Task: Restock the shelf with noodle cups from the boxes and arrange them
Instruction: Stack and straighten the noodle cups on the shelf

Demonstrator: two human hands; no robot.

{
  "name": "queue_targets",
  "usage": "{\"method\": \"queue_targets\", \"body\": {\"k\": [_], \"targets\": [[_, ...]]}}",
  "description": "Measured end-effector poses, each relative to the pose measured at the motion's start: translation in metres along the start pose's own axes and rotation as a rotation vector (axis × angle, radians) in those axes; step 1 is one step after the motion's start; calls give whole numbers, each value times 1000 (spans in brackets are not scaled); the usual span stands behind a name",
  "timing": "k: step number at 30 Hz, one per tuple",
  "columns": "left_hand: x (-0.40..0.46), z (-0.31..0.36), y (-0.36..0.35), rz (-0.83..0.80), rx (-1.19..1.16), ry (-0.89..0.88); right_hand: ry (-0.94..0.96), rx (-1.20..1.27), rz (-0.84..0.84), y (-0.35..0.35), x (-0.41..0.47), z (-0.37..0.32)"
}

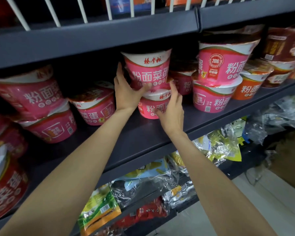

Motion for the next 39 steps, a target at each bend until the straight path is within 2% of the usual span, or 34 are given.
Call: {"method": "queue_targets", "body": {"k": [4, 7, 14, 23, 28, 32, 39], "targets": [[0, -19, -10, -60, 75, 18, 24, 16, -48, -11, 22, -1], [13, -26, -15, -110, 36, 80, 26, 68, -75, -9, 28, 5], [29, -14, -30, -130, 39, 46, 18, 47, -18, 1, 43, 16], [33, -9, -40, -41, -6, 66, -14, 100, -172, 9, 48, 29], [47, 16, -46, -3, 47, -20, 33, -2, -81, 17, 53, 25], [53, 25, -67, 8, 90, -37, 125, -79, -132, 21, 53, 26], [67, 27, -81, 37, 116, -52, 107, -41, -167, 21, 53, 29]]}}
Point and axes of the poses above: each hand's wrist, its own x-axis towards the middle knuckle, its own y-axis out of the back of the hand, z = x × y, the point moved 1 cm from there along x, towards the middle knuckle, and after that the axes turned 8 degrees about x, right-handed, at the moved point
